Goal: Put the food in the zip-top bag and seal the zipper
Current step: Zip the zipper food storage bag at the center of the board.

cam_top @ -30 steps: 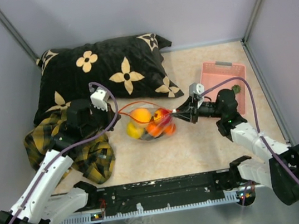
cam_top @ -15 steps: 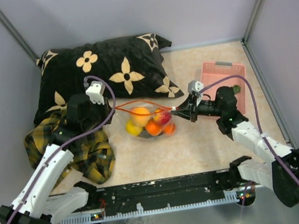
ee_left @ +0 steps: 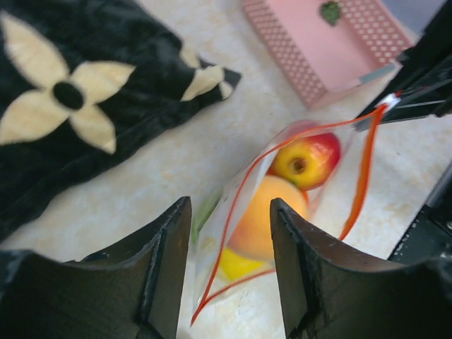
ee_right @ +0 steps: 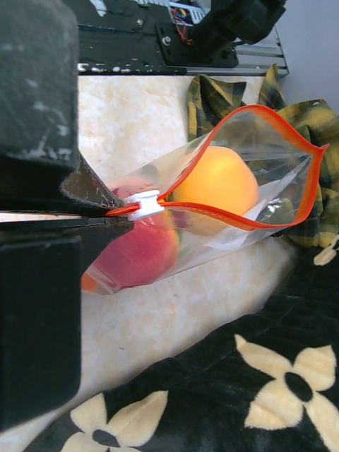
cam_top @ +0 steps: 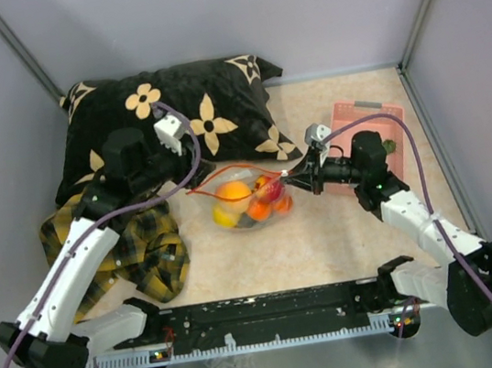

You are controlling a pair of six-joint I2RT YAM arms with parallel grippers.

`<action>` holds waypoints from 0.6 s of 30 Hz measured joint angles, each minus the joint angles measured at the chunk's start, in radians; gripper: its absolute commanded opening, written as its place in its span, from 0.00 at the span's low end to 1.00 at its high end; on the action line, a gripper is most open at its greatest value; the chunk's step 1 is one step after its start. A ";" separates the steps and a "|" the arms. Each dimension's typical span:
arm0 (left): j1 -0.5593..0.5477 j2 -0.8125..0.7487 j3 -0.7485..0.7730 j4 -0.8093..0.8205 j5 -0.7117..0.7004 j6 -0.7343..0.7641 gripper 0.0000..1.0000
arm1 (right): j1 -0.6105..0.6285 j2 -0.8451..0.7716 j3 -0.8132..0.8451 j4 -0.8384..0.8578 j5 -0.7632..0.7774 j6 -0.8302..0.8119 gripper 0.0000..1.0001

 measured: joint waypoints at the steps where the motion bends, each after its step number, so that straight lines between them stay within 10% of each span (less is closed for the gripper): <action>1: -0.015 0.029 0.027 -0.003 0.026 0.012 0.56 | 0.000 0.003 0.008 -0.015 -0.003 -0.006 0.00; 18: -0.291 0.402 0.237 0.113 0.216 0.046 0.53 | 0.000 0.008 0.050 -0.131 -0.022 -0.046 0.00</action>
